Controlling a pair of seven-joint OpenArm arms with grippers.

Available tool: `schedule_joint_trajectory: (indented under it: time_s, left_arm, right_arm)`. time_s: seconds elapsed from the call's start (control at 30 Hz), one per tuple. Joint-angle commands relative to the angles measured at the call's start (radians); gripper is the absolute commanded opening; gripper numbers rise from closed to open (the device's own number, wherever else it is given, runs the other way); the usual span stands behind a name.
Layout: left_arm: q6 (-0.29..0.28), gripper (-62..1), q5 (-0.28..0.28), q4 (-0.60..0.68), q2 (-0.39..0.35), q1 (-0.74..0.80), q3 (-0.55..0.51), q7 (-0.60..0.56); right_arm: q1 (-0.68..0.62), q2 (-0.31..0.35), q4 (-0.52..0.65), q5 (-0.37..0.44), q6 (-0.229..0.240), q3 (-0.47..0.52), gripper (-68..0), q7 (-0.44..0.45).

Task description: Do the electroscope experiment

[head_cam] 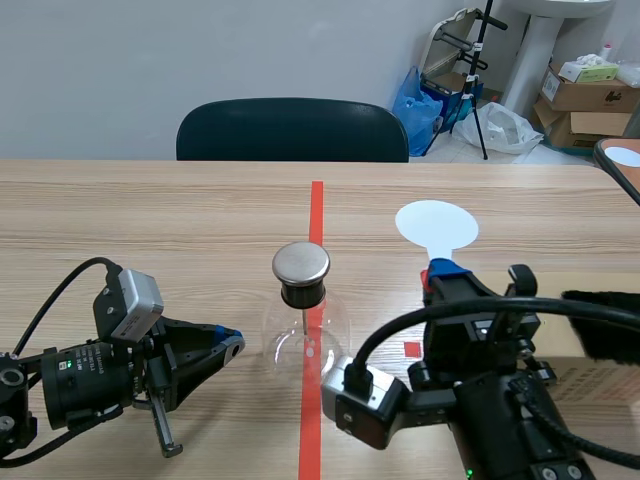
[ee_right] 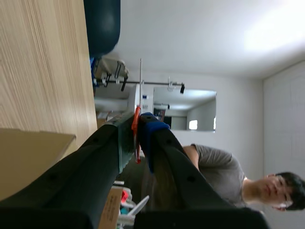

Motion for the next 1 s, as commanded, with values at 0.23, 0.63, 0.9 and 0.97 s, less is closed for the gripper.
schedule_joint_trajectory:
  time_s: [0.23, 0.63, 0.9, 0.97]
  left_arm:
    - [-0.001, -57.9, -0.009, 0.022, 0.005, -0.003, -0.001, -0.014]
    - [-0.001, -57.9, -0.009, 0.022, 0.005, -0.003, -0.001, -0.014]
    - [-0.001, -57.9, -0.009, 0.022, 0.005, -0.003, -0.001, -0.014]
    - [-0.001, -57.9, -0.009, 0.022, 0.005, -0.003, -0.001, -0.014]
  right_arm:
    - [0.009, 0.005, 0.014, -0.004, -0.014, 0.002, -66.5, 0.163]
    - [0.01, 0.005, 0.014, -0.004, -0.014, 0.002, -66.5, 0.413]
    - [0.01, 0.005, 0.014, -0.004, -0.014, 0.002, -66.5, 0.468]
    - [0.01, 0.005, 0.014, -0.004, -0.014, 0.002, -66.5, 0.468]
